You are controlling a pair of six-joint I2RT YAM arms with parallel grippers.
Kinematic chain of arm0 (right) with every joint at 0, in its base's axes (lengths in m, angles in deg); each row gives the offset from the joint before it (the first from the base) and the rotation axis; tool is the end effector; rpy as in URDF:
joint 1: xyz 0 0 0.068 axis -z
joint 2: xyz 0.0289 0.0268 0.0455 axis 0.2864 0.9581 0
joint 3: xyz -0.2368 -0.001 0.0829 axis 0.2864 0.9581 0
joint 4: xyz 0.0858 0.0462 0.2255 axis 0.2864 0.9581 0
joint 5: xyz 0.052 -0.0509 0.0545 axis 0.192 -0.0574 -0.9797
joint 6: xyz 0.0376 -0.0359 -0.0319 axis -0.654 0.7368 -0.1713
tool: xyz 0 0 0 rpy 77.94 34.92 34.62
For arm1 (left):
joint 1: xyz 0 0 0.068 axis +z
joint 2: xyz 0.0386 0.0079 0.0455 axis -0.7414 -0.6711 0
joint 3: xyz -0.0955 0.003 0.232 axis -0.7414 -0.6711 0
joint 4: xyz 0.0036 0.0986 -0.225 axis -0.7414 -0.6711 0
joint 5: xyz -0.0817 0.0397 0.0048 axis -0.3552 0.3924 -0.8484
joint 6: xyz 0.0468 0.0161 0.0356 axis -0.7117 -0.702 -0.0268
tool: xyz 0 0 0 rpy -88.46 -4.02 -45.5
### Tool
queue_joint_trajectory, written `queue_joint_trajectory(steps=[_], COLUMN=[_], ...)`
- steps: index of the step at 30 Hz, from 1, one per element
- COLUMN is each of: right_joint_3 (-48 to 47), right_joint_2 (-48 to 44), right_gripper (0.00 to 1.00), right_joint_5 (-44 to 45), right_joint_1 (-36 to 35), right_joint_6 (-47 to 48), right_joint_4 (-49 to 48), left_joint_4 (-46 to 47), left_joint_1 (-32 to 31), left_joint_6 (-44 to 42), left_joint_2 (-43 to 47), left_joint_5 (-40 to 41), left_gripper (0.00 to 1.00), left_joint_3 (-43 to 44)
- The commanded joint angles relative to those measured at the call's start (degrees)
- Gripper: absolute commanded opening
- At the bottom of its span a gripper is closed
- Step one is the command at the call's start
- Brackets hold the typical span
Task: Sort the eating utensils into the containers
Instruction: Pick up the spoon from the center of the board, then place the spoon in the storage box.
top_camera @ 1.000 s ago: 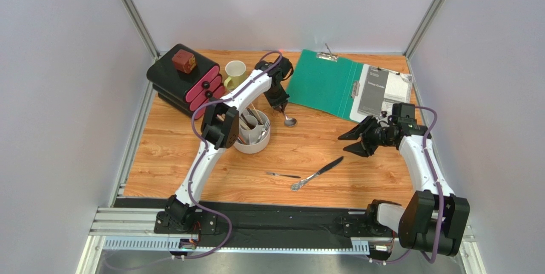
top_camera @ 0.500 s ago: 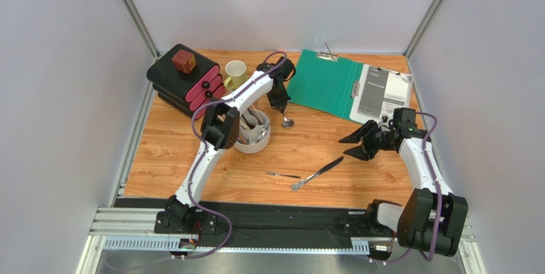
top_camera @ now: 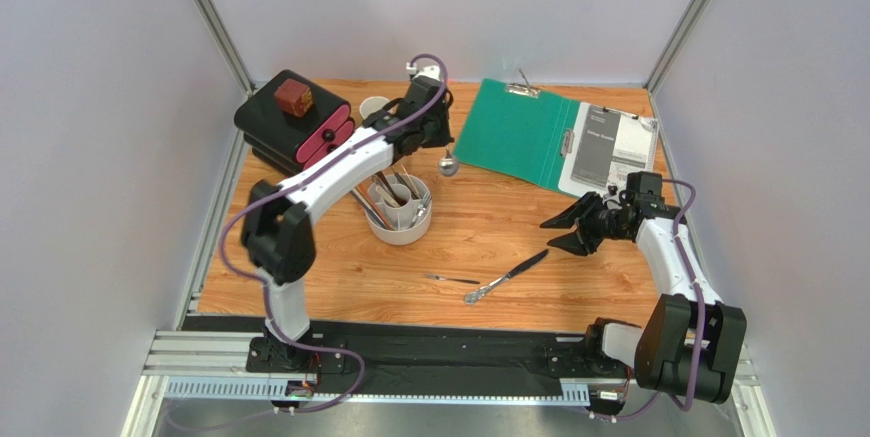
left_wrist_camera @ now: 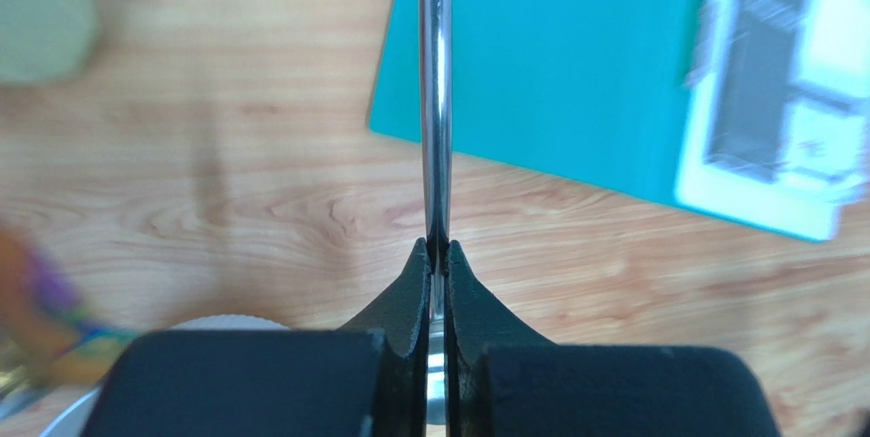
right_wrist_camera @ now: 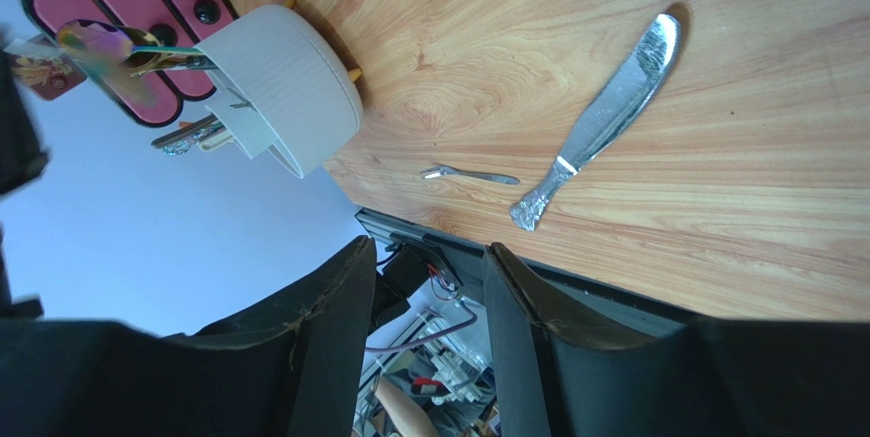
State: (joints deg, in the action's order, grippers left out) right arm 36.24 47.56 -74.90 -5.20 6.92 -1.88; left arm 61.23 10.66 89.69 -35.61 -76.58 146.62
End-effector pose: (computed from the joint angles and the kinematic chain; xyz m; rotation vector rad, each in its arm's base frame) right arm 0.1982 -0.0079 0.1917 1.0637 2.5673 1.1969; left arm 0.3460 -0.2521 0.2795 -0.0680 2.2926 -0.4685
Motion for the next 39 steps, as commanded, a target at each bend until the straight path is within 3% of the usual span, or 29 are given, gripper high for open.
queue_joint_trajectory(steps=[1,5,11,18,39], right_joint_3=[-4.6,-6.6,-7.6,-8.0,-3.9], right_joint_2=[2.2,4.4,6.3,4.4,1.7], right_gripper=[0.47,0.46,0.45,0.45,0.45], right_joint_5=[0.9,2.2,2.4,2.8,2.1], right_joint_1=[0.2,0.1,-1.9,-3.0,-4.3], right_joint_6=[2.1,2.8,3.0,3.4,4.7], right_joint_4=[1.4,2.6,3.0,2.3,1.1], left_joint_4=[15.2,19.6,30.1,38.7,48.7], left_joint_1=[-0.2,-0.4,-0.5,-0.5,-2.2], left_joint_6=[-2.8,-4.9,-9.8,-10.2,-13.6], left_joint_2=[15.3,27.0,35.4,36.4,37.9], left_joint_5=[5.2,9.6,12.8,12.6,18.0], left_gripper=[0.0,0.0,0.0,0.0,0.0], left_joint_3=[-10.6,-20.5,-35.2,-43.8,-55.5])
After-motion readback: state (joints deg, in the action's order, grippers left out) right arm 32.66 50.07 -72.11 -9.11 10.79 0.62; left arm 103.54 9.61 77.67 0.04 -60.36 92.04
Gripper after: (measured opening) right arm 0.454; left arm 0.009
